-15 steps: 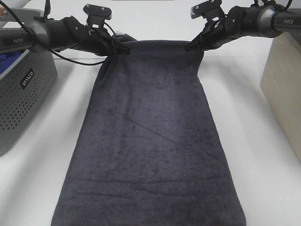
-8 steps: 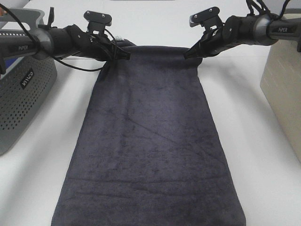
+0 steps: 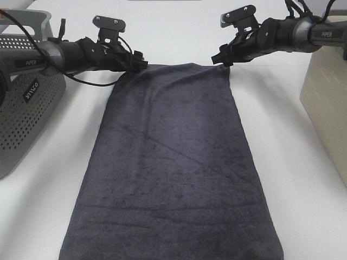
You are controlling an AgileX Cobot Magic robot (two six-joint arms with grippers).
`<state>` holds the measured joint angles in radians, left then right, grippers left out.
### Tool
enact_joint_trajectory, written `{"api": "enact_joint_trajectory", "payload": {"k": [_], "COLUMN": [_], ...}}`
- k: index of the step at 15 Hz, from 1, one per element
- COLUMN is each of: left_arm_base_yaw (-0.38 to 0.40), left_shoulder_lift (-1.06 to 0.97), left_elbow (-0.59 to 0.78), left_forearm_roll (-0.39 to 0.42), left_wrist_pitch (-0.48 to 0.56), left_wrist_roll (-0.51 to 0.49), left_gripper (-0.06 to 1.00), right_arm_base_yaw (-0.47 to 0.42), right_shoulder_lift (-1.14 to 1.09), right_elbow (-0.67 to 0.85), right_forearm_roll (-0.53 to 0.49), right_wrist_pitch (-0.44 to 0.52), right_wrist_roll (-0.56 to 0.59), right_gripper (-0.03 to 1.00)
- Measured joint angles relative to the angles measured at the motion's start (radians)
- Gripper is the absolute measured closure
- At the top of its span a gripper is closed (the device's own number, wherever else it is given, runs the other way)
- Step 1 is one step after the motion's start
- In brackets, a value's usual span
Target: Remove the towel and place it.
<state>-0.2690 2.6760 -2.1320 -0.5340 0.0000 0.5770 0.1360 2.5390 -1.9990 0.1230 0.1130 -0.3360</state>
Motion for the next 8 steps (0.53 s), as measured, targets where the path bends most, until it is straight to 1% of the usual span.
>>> {"api": "enact_joint_trajectory", "payload": {"k": [1, 2, 4, 8], "left_arm_base_yaw": [0.0, -0.001, -0.001, 0.012], "left_shoulder_lift": [0.0, -0.002, -0.019, -0.037], "left_elbow": [0.0, 0.0, 0.0, 0.0], "left_forearm_roll": [-0.001, -0.001, 0.006, 0.009], "left_wrist_pitch": [-0.011, -0.009, 0.032, 0.044], "left_wrist_roll": [0.0, 0.0, 0.003, -0.029], "left_gripper": [0.14, 0.13, 0.12, 0.12], "right_arm_base_yaw": [0.0, 0.0, 0.0, 0.0], "right_shoulder_lift": [0.0, 0.0, -0.006, -0.061], "right_elbow": [0.0, 0.0, 0.0, 0.0], "right_forearm_roll": [0.0, 0.001, 0.003, 0.05], "right_wrist_pitch": [0.005, 0.03, 0.123, 0.335], "right_wrist_roll": [0.0, 0.0, 0.002, 0.028], "right_gripper": [0.31, 0.3, 0.3, 0.3]}}
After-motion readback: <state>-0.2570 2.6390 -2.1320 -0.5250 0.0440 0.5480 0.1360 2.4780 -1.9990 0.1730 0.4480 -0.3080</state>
